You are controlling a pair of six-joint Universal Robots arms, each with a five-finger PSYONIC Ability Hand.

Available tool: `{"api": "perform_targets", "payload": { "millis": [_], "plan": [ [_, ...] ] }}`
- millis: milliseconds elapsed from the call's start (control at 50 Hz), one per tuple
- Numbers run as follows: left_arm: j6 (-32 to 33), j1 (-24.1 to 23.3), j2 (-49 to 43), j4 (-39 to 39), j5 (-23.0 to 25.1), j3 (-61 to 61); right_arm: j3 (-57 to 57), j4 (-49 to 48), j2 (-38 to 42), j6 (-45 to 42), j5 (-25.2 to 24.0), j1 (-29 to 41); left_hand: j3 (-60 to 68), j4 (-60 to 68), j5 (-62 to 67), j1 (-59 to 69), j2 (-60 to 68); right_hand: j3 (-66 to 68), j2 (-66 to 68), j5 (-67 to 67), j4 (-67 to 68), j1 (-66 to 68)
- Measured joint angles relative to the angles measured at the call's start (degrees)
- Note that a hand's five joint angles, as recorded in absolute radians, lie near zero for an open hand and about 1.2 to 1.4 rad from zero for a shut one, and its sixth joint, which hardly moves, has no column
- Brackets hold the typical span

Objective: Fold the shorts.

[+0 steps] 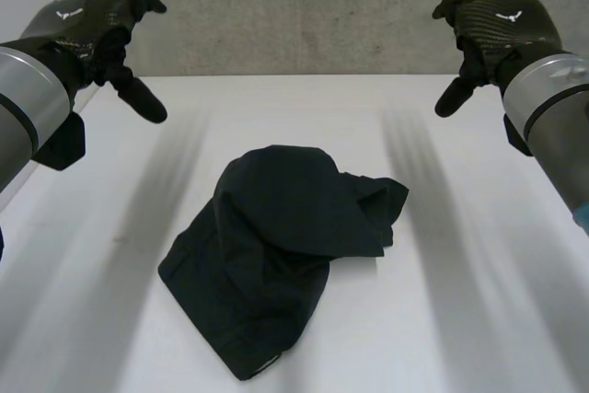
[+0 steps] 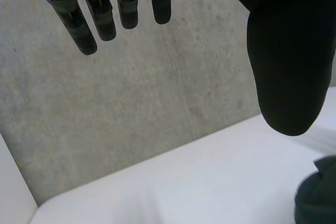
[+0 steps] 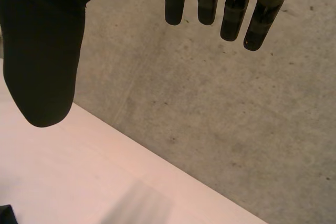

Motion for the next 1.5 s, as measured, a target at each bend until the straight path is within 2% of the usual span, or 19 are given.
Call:
{"api": "perform_targets", "payload": {
  "millis": [140,380,440,560,680,860,920,940,960,980,1000,1040,1160,1200,1280,1380,1440,1460,1500],
  "plan": [
    [0.02,0.03,-0.37,-2.75,-0.18,0.8,-1.31,1.97,0.38,-0.03,0.26,-0.29,0.0,0.0,0.0,0.0,0.0,0.0,0.0,0.0,0.0,0.0],
    [0.34,0.2,-0.18,0.76,-0.41,-1.6,-0.05,2.35,0.54,-1.4,-1.43,-0.07,0.0,0.0,0.0,0.0,0.0,0.0,0.0,0.0,0.0,0.0],
    [1.35,0.59,-0.63,2.97,-0.37,-4.13,2.48,2.35,0.41,-3.54,-3.81,-0.14,0.0,0.0,0.0,0.0,0.0,0.0,0.0,0.0,0.0,0.0],
    [7.16,3.05,-3.64,5.89,0.67,-11.17,12.55,0.03,0.08,-9.74,-12.46,-2.29,0.0,0.0,0.0,0.0,0.0,0.0,0.0,0.0,0.0,0.0],
    [10.28,4.85,-9.35,6.15,4.33,-16.58,21.8,-4.44,-0.15,-12.35,-19.02,-5.14,0.0,0.0,0.0,0.0,0.0,0.0,0.0,0.0,0.0,0.0],
    [9.46,4.35,-18.67,6.14,8.49,-18.81,28.46,-10.32,-0.07,-12.06,-20.18,-5.96,2.34,2.33,1.83,2.93,2.6,0.0,0.0,0.0,0.0,0.0],
    [8.79,3.96,-21.27,6.68,8.59,-18.38,29.67,-11.9,0.0,-11.96,-20.03,-5.9,17.36,17.72,16.78,19.67,17.68,0.0,0.0,0.0,0.0,0.0],
    [8.67,3.89,-21.62,6.87,8.55,-18.24,29.78,-12.09,0.01,-11.95,-20.0,-5.88,28.6,29.06,27.8,31.31,30.3,0.0,0.0,0.0,0.0,0.0],
    [8.45,3.78,-22.26,7.44,8.36,-17.86,30.05,-12.53,0.06,-11.93,-19.93,-5.84,32.32,32.81,31.33,35.24,32.8,0.0,0.0,0.0,0.0,0.0],
    [8.32,3.73,-22.61,8.0,8.03,-17.5,30.14,-12.72,0.08,-11.93,-19.9,-5.82,46.53,47.2,44.67,49.32,47.11,0.0,0.0,0.0,0.0,0.0],
    [8.32,3.73,-22.61,8.0,8.03,-17.5,30.14,-12.72,0.08,-11.93,-19.9,-5.82,46.53,47.2,44.67,49.32,47.11,0.0,0.0,0.0,0.0,0.0],
    [8.24,3.81,-23.03,10.16,6.01,-15.98,30.34,-13.24,0.13,-11.92,-19.79,-5.77,54.76,55.94,52.01,52.33,55.81,0.0,0.0,0.0,0.0,0.0],
    [9.08,3.91,-21.78,15.4,-1.1,-10.81,30.31,-13.39,0.06,-11.93,-19.73,-5.81,55.48,56.59,52.13,52.33,56.56,0.0,0.0,0.0,0.0,0.0],
    [10.78,3.95,-19.82,20.18,-6.14,-5.97,30.31,-13.35,-0.01,-11.94,-19.69,-5.84,55.49,56.6,52.13,52.34,56.57,0.0,0.0,0.0,0.0,0.0],
    [15.1,3.8,-17.72,27.29,-9.06,-0.46,30.54,-13.29,-0.06,-11.94,-19.66,-5.82,55.73,56.81,52.12,52.39,56.72,0.0,0.0,0.0,0.0,0.0],
    [20.2,1.47,-17.25,34.24,-8.86,3.0,30.94,-13.28,-0.09,-11.94,-19.65,-5.73,55.97,56.87,52.13,52.39,56.78,0.0,0.0,0.0,0.0,0.0],
    [24.64,-4.11,-18.84,41.01,-5.7,5.06,31.52,-13.34,-0.15,-11.94,-19.59,-5.63,56.07,57.09,52.13,52.45,56.81,0.0,0.0,0.0,0.0,0.0],
    [24.64,-4.11,-18.84,41.01,-5.7,5.06,31.52,-13.34,-0.15,-11.94,-19.59,-5.63,56.07,57.09,52.13,52.45,56.81,0.0,0.0,0.0,0.0,0.0],
    [26.41,-9.22,-21.25,44.35,-1.45,5.75,31.73,-13.47,-0.23,-11.94,-19.41,-5.7,56.27,57.14,52.13,52.68,56.81,0.0,0.0,0.0,0.0,0.0]
  ]
}}
